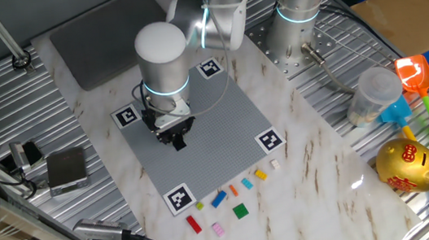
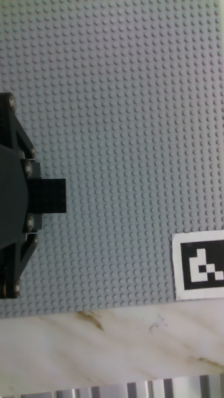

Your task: Build with small Lego blocks

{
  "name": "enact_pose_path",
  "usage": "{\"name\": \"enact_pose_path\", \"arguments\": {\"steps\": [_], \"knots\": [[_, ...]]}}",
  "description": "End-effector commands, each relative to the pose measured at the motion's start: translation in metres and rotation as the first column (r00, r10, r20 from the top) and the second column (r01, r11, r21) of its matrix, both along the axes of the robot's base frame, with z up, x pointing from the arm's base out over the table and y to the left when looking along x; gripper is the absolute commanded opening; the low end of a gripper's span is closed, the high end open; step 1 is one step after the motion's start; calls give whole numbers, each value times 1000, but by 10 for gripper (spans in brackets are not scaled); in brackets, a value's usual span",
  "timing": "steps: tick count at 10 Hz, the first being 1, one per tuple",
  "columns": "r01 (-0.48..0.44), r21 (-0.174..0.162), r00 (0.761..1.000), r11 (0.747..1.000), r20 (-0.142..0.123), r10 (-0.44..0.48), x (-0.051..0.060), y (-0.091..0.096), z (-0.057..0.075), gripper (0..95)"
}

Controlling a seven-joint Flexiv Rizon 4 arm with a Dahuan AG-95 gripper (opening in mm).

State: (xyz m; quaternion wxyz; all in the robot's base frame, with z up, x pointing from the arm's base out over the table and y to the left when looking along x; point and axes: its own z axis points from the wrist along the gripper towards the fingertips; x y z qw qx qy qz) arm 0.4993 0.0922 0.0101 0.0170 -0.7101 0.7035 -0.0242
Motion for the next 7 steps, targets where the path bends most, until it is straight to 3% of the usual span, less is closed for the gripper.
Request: {"name": "enact_pose_path", "arguments": {"steps": [1, 5, 6, 7], "knots": [[-7, -6, 1000, 1000, -1, 7, 1, 1, -1, 0], [-3, -6, 1000, 1000, 0, 3, 1, 1, -5, 0], [-5, -8, 1000, 1000, 0, 5, 2, 2, -3, 190], [-5, -8, 1000, 1000, -1, 5, 2, 2, -3, 190]]}}
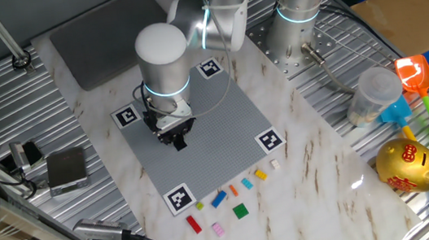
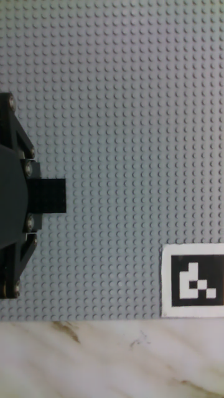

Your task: Build with small Lego blocks

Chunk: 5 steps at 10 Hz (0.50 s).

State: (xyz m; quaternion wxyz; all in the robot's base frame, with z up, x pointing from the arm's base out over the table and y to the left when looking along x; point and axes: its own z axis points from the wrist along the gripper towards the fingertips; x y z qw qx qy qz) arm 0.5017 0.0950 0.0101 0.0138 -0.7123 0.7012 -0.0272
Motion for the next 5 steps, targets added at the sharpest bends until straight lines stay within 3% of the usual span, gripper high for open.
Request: {"name": "enact_pose_path", "arguments": {"steps": [1, 5], "knots": [[5, 5, 1000, 1000, -3, -5, 0, 0, -3, 380], [-3, 6, 1000, 1000, 2, 3, 1, 0, -2, 380]]}}
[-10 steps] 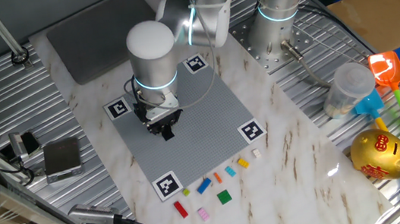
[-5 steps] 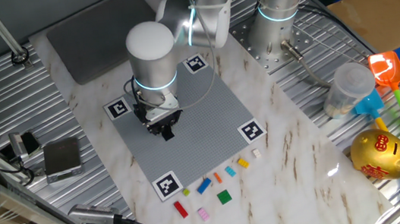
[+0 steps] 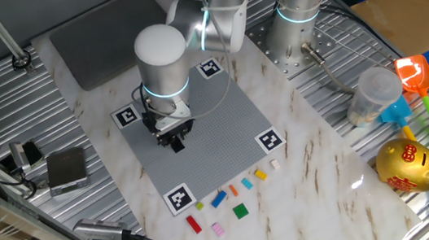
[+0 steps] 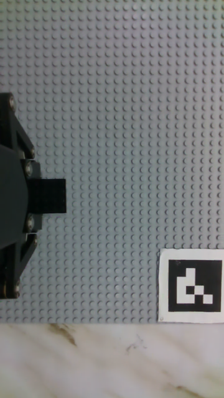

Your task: Build with small Lego blocks

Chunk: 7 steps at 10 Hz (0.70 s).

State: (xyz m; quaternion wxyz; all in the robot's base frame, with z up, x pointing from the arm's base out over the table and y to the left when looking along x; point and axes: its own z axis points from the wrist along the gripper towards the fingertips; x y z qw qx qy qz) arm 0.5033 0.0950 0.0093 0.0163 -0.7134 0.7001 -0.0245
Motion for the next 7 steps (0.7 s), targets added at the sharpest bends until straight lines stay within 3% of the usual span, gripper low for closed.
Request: {"name": "enact_pose_path", "arguments": {"steps": [1, 2, 7], "knots": [[-3, -1, 1000, 1000, 3, 3, 0, 0, -1, 380], [-7, 0, 1000, 1000, 3, 7, 0, 0, -1, 570], [-12, 14, 1000, 1000, -3, 12, 0, 0, 0, 570]]}}
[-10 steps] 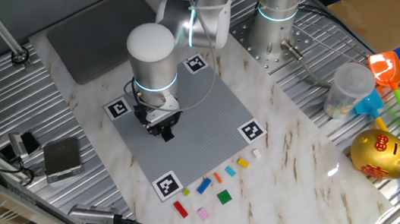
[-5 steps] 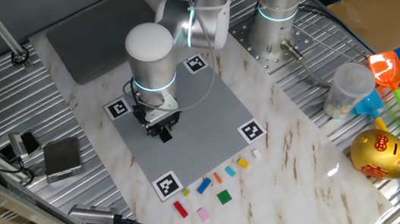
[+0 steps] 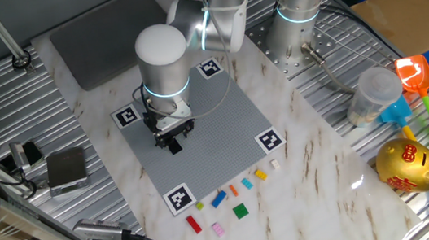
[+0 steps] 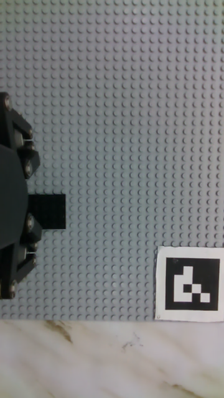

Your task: Build with small Lego blocks

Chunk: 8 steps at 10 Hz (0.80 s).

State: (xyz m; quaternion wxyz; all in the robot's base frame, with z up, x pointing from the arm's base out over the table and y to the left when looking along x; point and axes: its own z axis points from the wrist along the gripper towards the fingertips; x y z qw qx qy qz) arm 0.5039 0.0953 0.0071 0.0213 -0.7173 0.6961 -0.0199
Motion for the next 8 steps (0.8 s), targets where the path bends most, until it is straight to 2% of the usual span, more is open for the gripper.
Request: {"name": "enact_pose_path", "arguments": {"steps": [1, 6, 8], "knots": [[-2, 0, 1000, 1000, -5, 2, -1, 0, 2, 570], [13, 3, 1000, 1000, -15, -13, -1, 0, 3, 570], [28, -5, 999, 1000, -17, -28, -1, 1, 13, 570]]}}
